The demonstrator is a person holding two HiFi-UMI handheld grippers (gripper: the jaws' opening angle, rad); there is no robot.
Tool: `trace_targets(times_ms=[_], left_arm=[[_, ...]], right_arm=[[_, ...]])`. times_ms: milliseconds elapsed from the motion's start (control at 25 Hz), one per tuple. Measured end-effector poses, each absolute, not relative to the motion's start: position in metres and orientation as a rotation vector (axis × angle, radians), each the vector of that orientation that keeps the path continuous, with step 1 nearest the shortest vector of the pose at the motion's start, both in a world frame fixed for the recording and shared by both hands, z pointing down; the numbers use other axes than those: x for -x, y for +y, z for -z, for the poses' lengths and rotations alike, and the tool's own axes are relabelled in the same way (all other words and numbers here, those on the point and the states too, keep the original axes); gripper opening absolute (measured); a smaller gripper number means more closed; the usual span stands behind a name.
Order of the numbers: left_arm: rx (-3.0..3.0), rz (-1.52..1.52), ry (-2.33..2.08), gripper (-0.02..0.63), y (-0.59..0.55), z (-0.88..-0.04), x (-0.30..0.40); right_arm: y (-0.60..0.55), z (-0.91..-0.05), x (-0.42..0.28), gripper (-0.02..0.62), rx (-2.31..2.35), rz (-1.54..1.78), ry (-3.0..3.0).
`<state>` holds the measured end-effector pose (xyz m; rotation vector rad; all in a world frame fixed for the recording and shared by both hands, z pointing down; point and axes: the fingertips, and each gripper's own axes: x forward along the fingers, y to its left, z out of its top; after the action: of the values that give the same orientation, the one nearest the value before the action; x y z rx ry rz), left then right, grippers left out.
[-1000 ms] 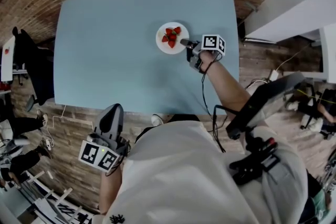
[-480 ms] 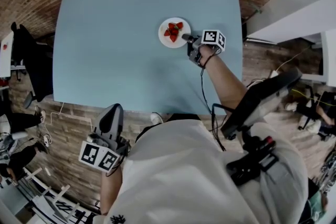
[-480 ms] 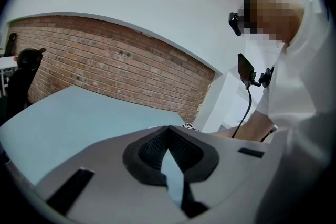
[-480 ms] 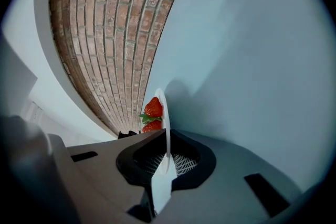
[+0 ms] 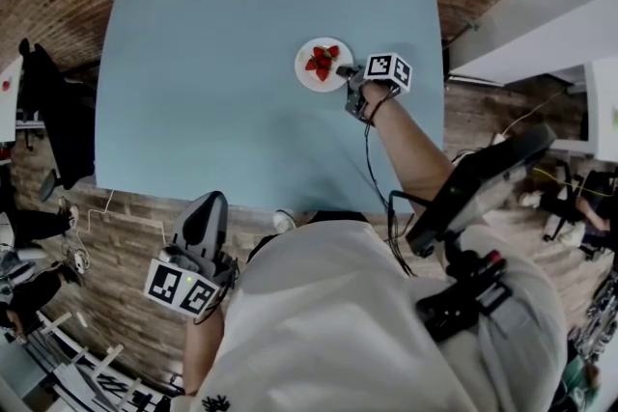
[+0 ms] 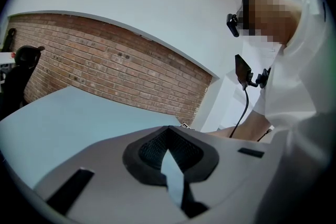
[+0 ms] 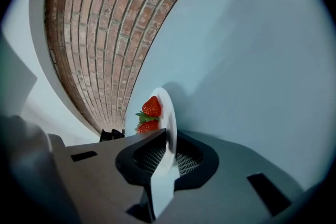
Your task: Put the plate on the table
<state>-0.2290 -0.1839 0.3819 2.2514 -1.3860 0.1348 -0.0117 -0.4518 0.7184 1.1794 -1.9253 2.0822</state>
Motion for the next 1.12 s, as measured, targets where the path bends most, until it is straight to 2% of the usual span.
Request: trace_targets(times_ms=[120,520,1120], left_arm=[[-2.257,-0.122,-1.389,0.002,-0.183,-0.379,0.232],[-2.267,-0.090,-1.400,0.002,-0.176,-0.373,0.243],[-2.258,-0.066,-1.423,0.002,-0.160,-0.373,0.272]], right_arm=[[-0.452,-0.717,0.010,0.033,-1.197,-2.026,-1.927],[-0.455,-0.706,0.015,0.144,-1.266,-1.817,-1.942],[-0.450,-0.707,0.003,0.146,-1.336,-1.300,-1.897]])
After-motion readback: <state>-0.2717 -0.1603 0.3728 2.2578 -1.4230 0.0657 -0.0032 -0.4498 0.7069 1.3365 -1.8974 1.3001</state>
